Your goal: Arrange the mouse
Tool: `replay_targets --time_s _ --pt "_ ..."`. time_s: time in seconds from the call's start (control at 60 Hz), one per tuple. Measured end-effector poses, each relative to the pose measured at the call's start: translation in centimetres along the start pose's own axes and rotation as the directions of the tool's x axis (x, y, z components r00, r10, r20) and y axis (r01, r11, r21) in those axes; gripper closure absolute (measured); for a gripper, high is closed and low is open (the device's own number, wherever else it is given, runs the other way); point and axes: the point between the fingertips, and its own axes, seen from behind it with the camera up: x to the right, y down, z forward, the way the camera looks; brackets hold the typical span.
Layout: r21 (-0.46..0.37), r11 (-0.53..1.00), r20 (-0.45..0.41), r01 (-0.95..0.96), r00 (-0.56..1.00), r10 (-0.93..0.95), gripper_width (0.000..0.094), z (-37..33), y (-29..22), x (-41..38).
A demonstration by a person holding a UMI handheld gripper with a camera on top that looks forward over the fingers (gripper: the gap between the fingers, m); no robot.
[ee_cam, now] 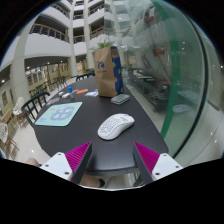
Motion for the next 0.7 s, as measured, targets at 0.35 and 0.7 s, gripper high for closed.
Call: replay_targets --time_s 0.35,0.7 --pt "-0.085 0.996 -0.025 -0.04 0.999 0.038 0.0093 10.7 -5.3 -1.5" --pt "-0.048 0.991 -0.232 -0.123 0.967 0.109 0.0576 10.8 -8.2 0.1"
